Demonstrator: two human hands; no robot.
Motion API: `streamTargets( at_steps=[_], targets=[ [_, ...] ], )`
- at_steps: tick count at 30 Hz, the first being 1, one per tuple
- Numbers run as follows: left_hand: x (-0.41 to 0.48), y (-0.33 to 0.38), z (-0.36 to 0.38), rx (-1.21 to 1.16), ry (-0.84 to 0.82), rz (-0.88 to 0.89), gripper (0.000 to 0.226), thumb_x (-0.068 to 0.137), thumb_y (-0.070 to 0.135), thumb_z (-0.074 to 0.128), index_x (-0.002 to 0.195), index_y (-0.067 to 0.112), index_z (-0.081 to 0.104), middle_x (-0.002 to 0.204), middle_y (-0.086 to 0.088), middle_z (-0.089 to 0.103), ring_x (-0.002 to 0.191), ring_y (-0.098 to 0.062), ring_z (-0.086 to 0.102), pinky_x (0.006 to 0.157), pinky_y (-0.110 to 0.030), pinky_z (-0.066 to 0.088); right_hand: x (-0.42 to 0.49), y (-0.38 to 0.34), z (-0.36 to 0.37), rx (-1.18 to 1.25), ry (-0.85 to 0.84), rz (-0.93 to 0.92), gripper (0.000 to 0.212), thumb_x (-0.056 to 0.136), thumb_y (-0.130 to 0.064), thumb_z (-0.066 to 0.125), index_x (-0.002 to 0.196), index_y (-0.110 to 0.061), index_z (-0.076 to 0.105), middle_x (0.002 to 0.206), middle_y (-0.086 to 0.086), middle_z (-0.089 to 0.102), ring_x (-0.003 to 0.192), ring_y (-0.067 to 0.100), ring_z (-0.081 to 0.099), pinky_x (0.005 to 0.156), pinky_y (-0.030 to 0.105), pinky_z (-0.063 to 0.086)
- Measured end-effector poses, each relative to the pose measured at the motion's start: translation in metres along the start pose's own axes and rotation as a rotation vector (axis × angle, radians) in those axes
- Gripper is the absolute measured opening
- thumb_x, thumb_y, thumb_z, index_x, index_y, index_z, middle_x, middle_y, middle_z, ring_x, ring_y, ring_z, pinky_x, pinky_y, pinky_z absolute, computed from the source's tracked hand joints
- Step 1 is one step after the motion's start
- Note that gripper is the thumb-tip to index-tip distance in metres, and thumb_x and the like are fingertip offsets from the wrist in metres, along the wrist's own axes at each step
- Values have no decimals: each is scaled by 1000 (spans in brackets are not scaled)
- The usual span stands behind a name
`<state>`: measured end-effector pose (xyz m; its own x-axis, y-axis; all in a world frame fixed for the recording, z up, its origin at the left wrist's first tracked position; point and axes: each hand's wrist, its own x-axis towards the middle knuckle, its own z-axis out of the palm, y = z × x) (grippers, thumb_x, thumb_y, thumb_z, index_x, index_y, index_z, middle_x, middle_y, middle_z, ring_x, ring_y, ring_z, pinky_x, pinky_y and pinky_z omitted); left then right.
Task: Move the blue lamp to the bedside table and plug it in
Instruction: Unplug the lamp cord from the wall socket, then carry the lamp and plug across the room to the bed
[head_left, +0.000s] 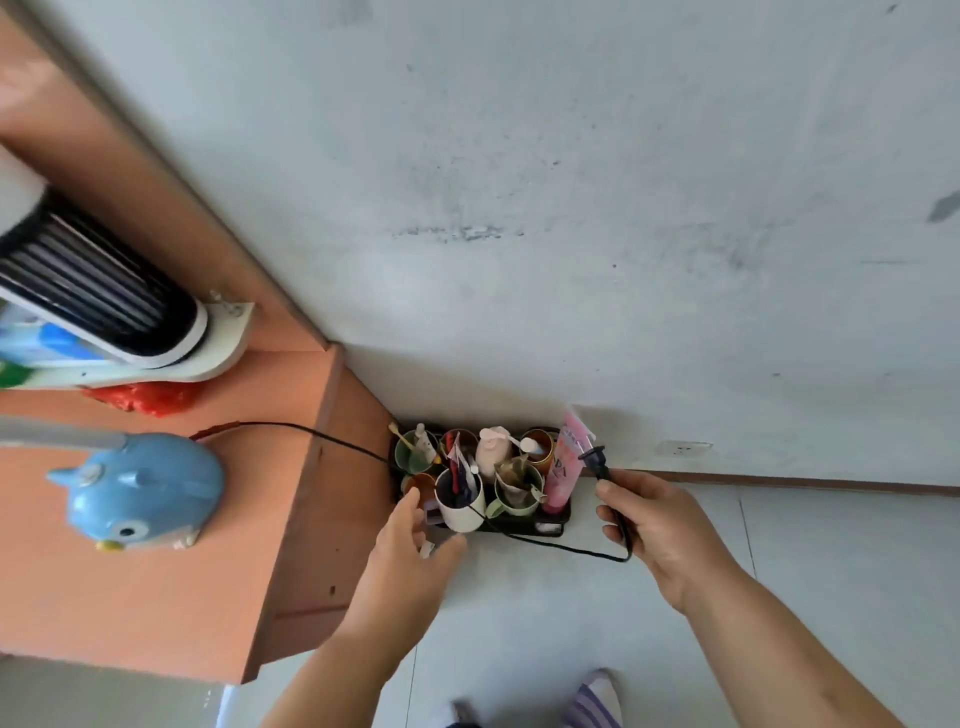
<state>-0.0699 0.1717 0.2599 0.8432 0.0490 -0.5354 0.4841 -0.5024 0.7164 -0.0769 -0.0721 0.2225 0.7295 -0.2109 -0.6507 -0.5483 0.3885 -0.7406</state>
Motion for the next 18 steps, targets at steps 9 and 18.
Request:
streamTargets(
  at_steps=[9, 18],
  targets=[
    [-23, -34, -108, -104, 375, -10, 51, 83, 27, 67, 130, 22, 46, 119, 2, 54, 107, -20, 56, 90, -44, 48, -62, -9, 67, -69, -38, -112, 12, 85, -8, 68, 96, -10, 73, 69, 3, 67, 66, 15, 61, 62, 29, 51],
    [-30, -54, -217, -175, 600, 170, 39, 86, 19, 67, 115, 30, 44, 118, 6, 51, 104, -18, 51, 93, -41, 43, -105, 3, 134, -85, -86, -184, 13, 85, -7, 68, 97, -10, 73, 72, 7, 68, 70, 19, 59, 64, 32, 49]
  ],
)
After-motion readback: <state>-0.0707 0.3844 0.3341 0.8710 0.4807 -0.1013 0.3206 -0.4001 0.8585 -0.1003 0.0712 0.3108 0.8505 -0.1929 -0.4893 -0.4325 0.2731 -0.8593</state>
